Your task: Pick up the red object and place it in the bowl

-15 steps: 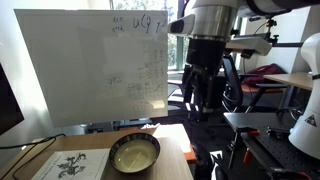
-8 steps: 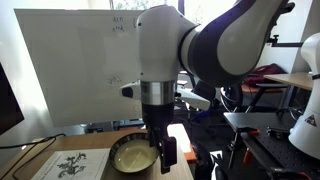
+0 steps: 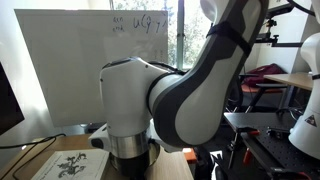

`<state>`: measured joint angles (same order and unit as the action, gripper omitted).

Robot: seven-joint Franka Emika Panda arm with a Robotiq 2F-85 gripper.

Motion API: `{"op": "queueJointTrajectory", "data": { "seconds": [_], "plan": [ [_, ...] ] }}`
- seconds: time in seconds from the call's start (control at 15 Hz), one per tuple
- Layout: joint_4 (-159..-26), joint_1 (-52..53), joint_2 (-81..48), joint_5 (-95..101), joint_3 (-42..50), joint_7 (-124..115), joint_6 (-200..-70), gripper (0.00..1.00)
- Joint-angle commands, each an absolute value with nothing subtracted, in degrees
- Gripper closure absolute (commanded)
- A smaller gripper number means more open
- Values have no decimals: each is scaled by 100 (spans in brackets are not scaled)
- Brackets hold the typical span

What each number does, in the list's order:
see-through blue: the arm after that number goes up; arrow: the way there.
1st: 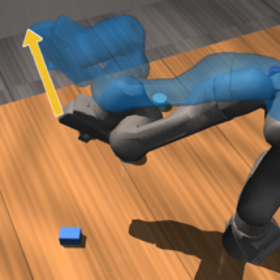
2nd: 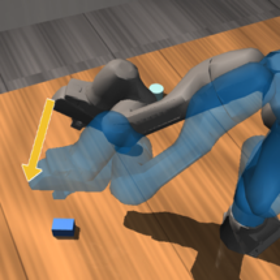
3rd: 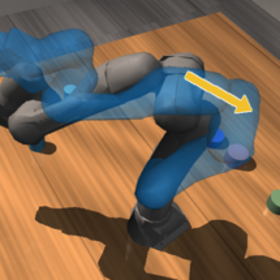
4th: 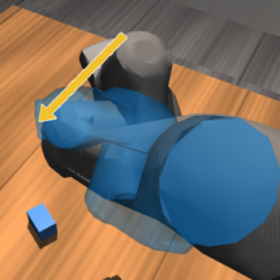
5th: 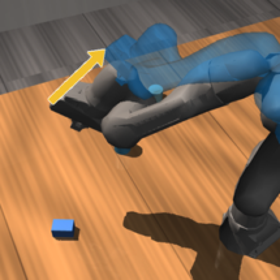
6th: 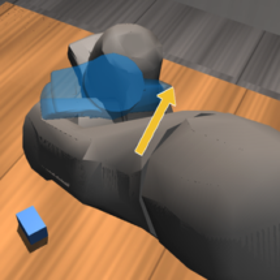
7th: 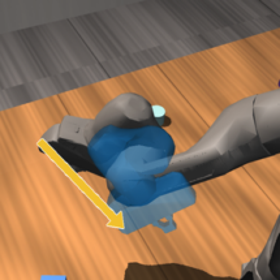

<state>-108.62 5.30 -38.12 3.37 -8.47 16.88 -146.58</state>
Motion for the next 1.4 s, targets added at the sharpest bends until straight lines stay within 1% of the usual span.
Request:
{"op": "queueJointTrajectory", "data": {
  "seconds": [0.0,0.2,0.27,0.33,0.47,0.53,0.6,0.67,0.8,0.87,1.0,1.07,1.13,1.33],
  "plan": [
    [-10480,594,-4201,544,-902,1782,-14501,0],
    [-10291,738,-4490,714,-801,1656,-14591,1],
    [-10207,797,-4591,794,-730,1568,-14670,10],
    [-10127,806,-4673,831,-697,1543,-14690,14],
    [-9906,774,-4865,839,-653,1558,-14645,26],
    [-9802,745,-4955,823,-659,1589,-14604,29],
    [-9704,743,-5045,832,-648,1611,-14588,30],
    [-9621,761,-5129,850,-630,1607,-14556,26],
    [-9480,783,-5285,865,-624,1592,-14518,30],
    [-9430,776,-5332,871,-641,1611,-14514,53],
    [-9432,779,-5302,886,-659,1623,-14536,57],
    [-9450,774,-5260,881,-680,1636,-14558,63],
    [-9444,772,-5242,869,-700,1640,-14562,73],
    [-9414,756,-5217,843,-737,1669,-14517,95]
  ]
}}
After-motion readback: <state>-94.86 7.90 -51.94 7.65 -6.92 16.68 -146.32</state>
